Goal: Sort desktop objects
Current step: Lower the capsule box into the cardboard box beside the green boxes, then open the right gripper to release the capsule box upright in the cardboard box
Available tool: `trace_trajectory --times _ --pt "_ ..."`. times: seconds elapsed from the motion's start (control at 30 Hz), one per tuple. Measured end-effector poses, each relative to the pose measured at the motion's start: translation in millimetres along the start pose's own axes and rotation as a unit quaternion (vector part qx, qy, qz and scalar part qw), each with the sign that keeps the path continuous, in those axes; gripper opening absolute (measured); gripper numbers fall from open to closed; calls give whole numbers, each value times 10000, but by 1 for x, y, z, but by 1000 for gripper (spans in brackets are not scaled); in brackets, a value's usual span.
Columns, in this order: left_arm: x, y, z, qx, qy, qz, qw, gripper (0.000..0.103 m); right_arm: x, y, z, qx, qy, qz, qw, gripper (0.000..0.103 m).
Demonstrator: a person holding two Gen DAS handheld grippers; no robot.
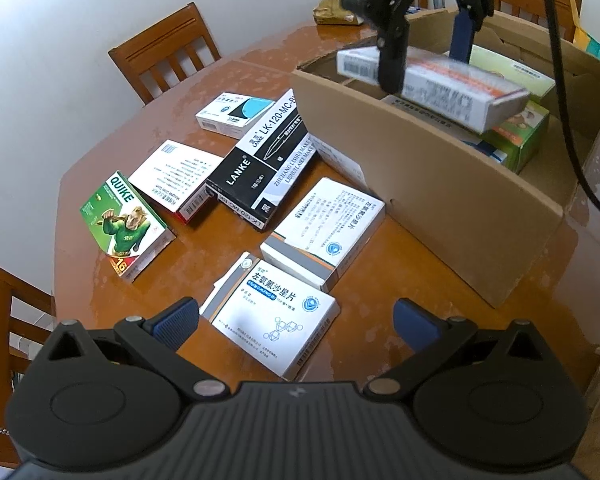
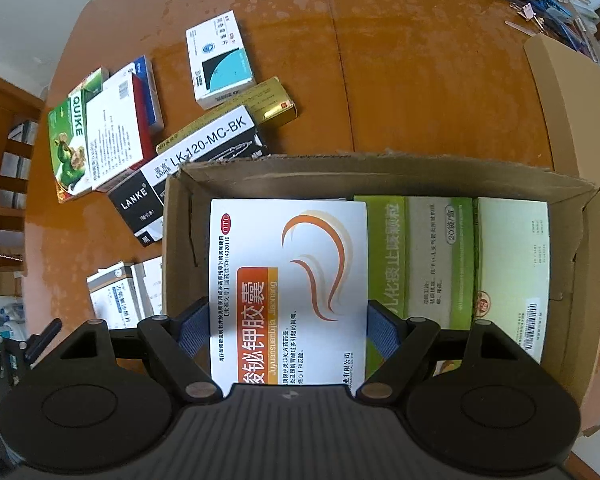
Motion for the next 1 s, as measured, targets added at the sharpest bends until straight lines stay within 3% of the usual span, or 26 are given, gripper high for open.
trace_trajectory --times 1.0 --pt "0 -6 1 -54 60 -68 9999 103 4 -38 -7 -295 -142 135 9994 84"
Point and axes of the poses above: each gripper's, at about its wrist camera, not at the fingertips, and y roughly against the way its jaws point, z to its right, x to its top, the point moved 7 cm from there along -y, roughly the way its jaws point, and after that the axes turned 1 degree about y, right-handed, at the moved point
